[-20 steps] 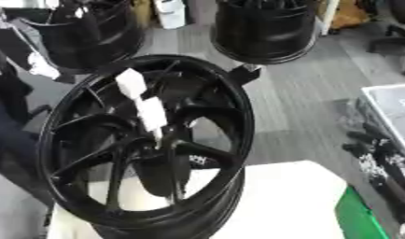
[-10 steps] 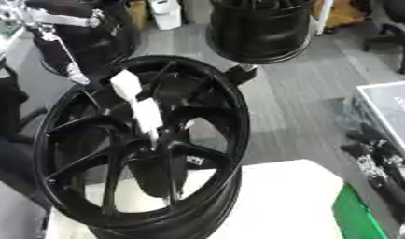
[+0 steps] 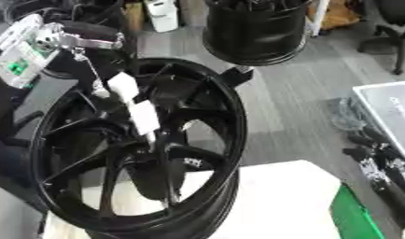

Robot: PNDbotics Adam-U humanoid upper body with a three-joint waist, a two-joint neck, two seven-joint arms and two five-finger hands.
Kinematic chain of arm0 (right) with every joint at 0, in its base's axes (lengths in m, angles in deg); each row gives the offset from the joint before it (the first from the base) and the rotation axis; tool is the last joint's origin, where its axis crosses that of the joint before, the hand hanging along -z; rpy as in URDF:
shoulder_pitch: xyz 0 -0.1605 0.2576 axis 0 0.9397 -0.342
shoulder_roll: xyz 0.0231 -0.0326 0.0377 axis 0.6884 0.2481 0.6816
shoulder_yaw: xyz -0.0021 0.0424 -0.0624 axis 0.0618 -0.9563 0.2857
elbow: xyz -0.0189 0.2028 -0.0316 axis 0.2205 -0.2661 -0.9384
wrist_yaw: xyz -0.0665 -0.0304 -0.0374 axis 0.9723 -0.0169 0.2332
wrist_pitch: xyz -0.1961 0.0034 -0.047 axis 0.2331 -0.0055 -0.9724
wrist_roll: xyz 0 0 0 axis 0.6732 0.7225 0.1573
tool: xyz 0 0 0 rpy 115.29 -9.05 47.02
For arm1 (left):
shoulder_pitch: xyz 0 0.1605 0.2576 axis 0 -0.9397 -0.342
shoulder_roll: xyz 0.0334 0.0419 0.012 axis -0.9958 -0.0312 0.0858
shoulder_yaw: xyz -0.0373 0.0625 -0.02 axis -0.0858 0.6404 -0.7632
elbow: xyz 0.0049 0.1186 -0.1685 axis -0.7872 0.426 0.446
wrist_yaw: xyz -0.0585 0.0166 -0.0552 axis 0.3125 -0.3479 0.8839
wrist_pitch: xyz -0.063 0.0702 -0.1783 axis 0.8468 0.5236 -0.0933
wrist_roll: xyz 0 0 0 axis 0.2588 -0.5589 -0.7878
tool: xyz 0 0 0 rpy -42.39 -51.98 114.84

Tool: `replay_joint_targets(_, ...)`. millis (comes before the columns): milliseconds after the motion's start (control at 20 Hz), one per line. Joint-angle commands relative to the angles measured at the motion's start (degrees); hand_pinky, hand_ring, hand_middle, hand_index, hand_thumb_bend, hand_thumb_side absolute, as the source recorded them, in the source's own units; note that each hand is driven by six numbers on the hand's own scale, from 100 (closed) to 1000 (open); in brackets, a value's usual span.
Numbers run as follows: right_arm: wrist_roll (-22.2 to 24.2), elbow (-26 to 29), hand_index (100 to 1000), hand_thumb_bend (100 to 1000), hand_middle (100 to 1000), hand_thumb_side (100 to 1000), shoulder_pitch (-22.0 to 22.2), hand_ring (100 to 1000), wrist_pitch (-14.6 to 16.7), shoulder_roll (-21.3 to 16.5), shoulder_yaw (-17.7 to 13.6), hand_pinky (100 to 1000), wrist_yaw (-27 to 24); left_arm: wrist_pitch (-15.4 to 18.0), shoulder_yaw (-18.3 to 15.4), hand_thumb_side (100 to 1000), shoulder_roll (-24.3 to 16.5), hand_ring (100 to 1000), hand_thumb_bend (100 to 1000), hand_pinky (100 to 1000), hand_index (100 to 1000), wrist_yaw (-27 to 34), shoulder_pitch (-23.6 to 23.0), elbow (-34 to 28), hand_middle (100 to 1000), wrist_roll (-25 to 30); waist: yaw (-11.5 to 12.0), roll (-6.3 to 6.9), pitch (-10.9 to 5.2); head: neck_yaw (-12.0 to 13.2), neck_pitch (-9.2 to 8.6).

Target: Pull the pin out of the wheel hub.

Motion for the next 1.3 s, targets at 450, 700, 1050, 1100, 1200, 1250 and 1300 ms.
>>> replay_joint_targets(450,0.0,0.5,1000,100,834,664,-0.4,788,0.0,-0.7,0.0,895,-0.2,3.3,-2.5,100,-1.5,518,413,746,421,6.3,1.6,0.2,340,6.8,0.1,-0.28,-0.66,0.2,-0.76)
replay_joint_targets(700,-0.2,0.3,1000,100,834,665,-0.2,788,-0.1,-0.7,-0.3,895,-0.2,0.5,-5.0,100,-5.2,515,420,749,423,11.5,2.5,-4.3,340,6.8,0.5,-0.2,-0.95,0.2,-0.52)
replay_joint_targets(1050,-0.8,0.0,1000,100,835,670,0.6,788,-0.3,-1.1,-1.0,895,0.1,-4.7,-15.1,100,-15.5,551,437,760,432,15.5,0.2,-12.6,350,4.6,2.4,0.34,-1.73,-0.2,0.13)
replay_joint_targets(1100,-0.9,0.0,1000,100,835,670,0.7,788,-0.3,-1.1,-1.0,894,0.2,-5.5,-16.7,100,-17.0,552,438,761,434,15.5,-1.2,-13.4,352,3.3,2.6,0.39,-1.8,-0.3,0.19)
replay_joint_targets(1200,-1.2,0.0,1000,100,835,671,0.9,788,-0.3,-1.1,-1.3,894,0.3,-7.5,-20.6,100,-20.2,563,437,758,442,14.6,-5.9,-13.4,361,-0.1,3.4,0.47,-1.91,-0.1,0.36)
replay_joint_targets(1250,-1.3,0.0,1000,100,835,672,0.9,788,-0.4,-1.0,-1.4,894,0.3,-8.5,-22.2,100,-21.2,564,434,755,444,14.2,-8.5,-12.8,363,-1.7,3.6,0.48,-1.93,0.1,0.34)
replay_joint_targets(1300,-1.4,0.0,1000,100,835,673,1.0,788,-0.4,-1.0,-1.5,894,0.3,-9.4,-23.7,100,-21.8,566,432,753,448,13.7,-10.9,-11.8,367,-3.3,3.8,0.48,-1.94,0.2,0.33)
